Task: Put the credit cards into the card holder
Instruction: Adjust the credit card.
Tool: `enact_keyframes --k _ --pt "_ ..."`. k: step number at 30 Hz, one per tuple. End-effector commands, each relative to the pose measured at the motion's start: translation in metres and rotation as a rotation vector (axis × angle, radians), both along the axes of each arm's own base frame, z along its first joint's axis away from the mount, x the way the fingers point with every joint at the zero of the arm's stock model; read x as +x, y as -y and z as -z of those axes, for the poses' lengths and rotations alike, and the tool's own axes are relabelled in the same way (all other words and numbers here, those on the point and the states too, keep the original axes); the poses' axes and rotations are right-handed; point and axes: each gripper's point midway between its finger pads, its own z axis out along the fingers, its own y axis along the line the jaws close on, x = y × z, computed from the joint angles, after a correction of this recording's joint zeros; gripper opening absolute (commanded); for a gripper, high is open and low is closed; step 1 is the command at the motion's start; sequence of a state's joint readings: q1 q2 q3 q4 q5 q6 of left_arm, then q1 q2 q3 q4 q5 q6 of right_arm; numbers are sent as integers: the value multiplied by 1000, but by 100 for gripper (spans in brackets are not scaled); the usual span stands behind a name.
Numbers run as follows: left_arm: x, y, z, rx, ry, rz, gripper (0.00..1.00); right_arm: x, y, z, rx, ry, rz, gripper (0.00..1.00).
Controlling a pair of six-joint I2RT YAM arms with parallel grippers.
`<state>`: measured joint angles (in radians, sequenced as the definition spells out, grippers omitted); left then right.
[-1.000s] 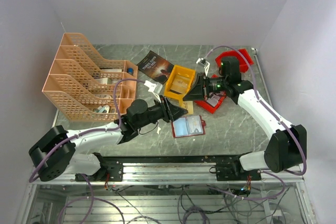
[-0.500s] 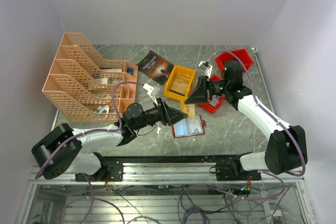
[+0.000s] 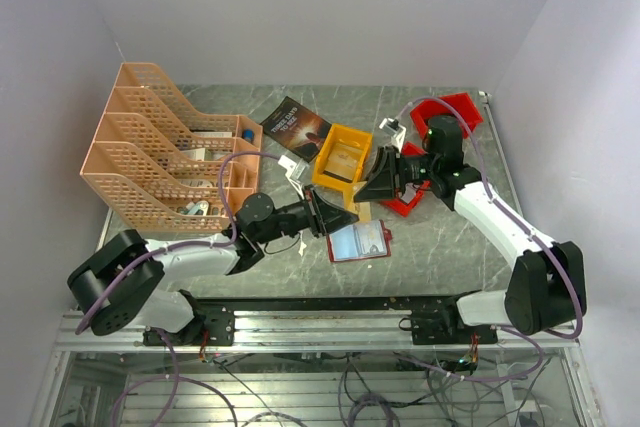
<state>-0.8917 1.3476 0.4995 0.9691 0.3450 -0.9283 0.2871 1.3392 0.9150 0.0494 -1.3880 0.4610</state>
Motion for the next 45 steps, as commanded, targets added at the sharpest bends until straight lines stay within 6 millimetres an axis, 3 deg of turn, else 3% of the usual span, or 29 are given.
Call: enact_keyframes --k 1,14,18,23,27,30,31,36,41,45 --pt "0 -8 -5 -26 42 20 7 0 8 -8 -4 93 6 29" --pt "-9 -8 7 43 66 159 7 0 8 -6 -8 87 -10 22" --pt "-4 -11 10 63 58 174 7 -1 7 0 -18 81 -12 13" --pt "2 -13 10 87 64 179 7 0 5 -6 -20 109 -17 11" --pt "4 -12 11 97 61 182 7 0 2 -4 -26 104 -26 0" --pt "13 -19 14 102 44 116 23 1 2 2 -29 77 -19 0" --pt "17 -24 15 102 40 77 33 1 3 6 -35 66 -5 0" --pt "30 -63 18 119 30 -171 47 10 19 41 -108 44 140 0" --pt "25 -96 27 53 -32 -320 50 3 32 84 -180 22 192 0" --pt "20 -100 41 43 -125 -343 48 2 38 119 -240 -57 226 0"
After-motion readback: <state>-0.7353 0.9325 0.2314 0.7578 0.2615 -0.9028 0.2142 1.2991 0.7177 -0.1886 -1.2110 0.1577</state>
